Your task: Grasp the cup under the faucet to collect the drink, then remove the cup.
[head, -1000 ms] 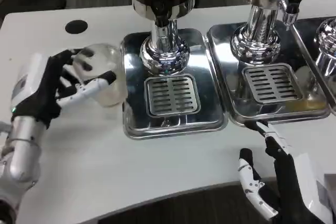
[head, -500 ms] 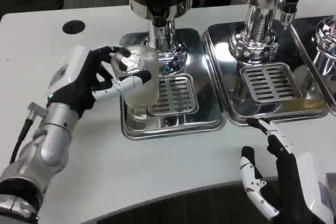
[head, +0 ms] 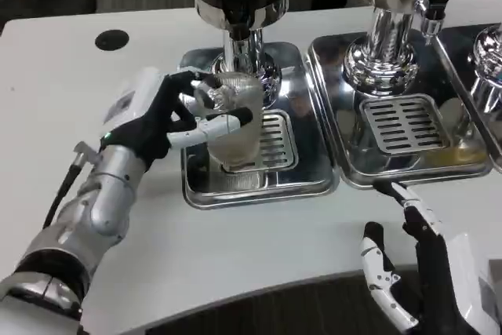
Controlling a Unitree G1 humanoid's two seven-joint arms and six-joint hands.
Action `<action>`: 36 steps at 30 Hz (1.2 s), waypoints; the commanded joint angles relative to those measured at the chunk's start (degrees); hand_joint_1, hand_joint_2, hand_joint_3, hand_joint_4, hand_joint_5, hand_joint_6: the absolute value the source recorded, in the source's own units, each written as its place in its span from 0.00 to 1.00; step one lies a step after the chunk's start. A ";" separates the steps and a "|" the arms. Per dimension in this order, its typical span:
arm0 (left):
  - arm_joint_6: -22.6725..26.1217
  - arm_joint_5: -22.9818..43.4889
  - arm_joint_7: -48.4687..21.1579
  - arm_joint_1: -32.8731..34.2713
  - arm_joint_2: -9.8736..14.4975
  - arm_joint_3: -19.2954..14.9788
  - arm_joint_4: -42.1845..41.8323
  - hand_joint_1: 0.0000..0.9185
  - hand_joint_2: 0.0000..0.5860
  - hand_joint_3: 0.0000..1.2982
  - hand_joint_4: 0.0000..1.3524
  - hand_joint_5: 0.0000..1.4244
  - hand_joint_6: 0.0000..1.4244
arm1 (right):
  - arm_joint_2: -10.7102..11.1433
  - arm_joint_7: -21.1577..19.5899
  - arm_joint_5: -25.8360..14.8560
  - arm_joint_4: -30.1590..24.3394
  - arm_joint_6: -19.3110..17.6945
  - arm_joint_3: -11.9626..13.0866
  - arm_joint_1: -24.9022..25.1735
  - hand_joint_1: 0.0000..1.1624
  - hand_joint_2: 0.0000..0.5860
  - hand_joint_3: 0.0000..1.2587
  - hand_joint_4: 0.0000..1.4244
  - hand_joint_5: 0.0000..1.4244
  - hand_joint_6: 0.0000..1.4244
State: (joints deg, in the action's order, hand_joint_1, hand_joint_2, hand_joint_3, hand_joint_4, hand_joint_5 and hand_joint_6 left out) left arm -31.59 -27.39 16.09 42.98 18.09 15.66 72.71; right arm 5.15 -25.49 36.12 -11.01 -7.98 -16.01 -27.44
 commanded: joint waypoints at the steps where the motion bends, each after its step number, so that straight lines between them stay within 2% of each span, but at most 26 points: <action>1: 1.51 -0.73 0.87 1.84 -1.42 0.72 1.05 0.38 0.37 0.34 0.38 0.54 0.75 | -0.54 -1.12 0.51 -0.42 -0.66 0.09 -0.80 0.37 0.85 0.20 0.11 0.10 0.19; 9: 3.02 -1.64 1.37 2.60 -2.14 2.26 1.58 0.38 0.37 0.34 0.37 0.53 0.72 | -1.18 -1.36 0.86 -0.71 -0.65 -0.17 -1.52 0.37 0.85 0.20 0.11 0.10 0.20; 11: 3.26 -1.93 1.10 2.67 -2.06 2.69 1.56 0.36 0.37 0.32 0.34 0.48 0.63 | -1.21 -1.39 0.98 -0.77 -0.78 -0.32 -1.60 0.37 0.85 0.20 0.11 0.10 0.20; 16: 3.12 -2.67 0.04 2.84 -1.57 3.98 1.41 0.34 0.34 0.29 0.32 0.43 0.55 | -1.39 -1.34 0.91 -0.53 -0.91 -0.52 -1.07 0.37 0.85 0.20 0.11 0.10 0.20; 18: 2.75 -2.87 -0.04 2.77 -1.35 4.09 1.28 0.31 0.32 0.26 0.29 0.38 0.48 | -1.44 -1.29 0.81 -0.46 -0.94 -0.55 -1.00 0.37 0.85 0.20 0.11 0.10 0.20; 25: 2.63 -3.00 -1.56 2.73 -0.47 4.17 1.14 0.28 0.28 0.22 0.23 0.31 0.41 | -1.44 -1.19 0.61 -0.22 -1.27 -0.31 -0.85 0.37 0.85 0.20 0.11 0.11 0.21; 36: 0.58 -2.33 -3.68 2.30 0.42 3.64 0.37 0.23 0.22 0.17 0.17 0.23 0.36 | -1.49 -0.74 0.13 0.16 -1.46 -0.17 -0.23 0.37 0.86 0.20 0.11 0.11 0.22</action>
State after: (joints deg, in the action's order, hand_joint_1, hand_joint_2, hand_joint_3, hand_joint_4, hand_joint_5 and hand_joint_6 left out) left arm -29.97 -29.83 13.63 45.55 17.84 19.19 73.57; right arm 3.80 -26.13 36.77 -11.26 -8.34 -16.17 -28.02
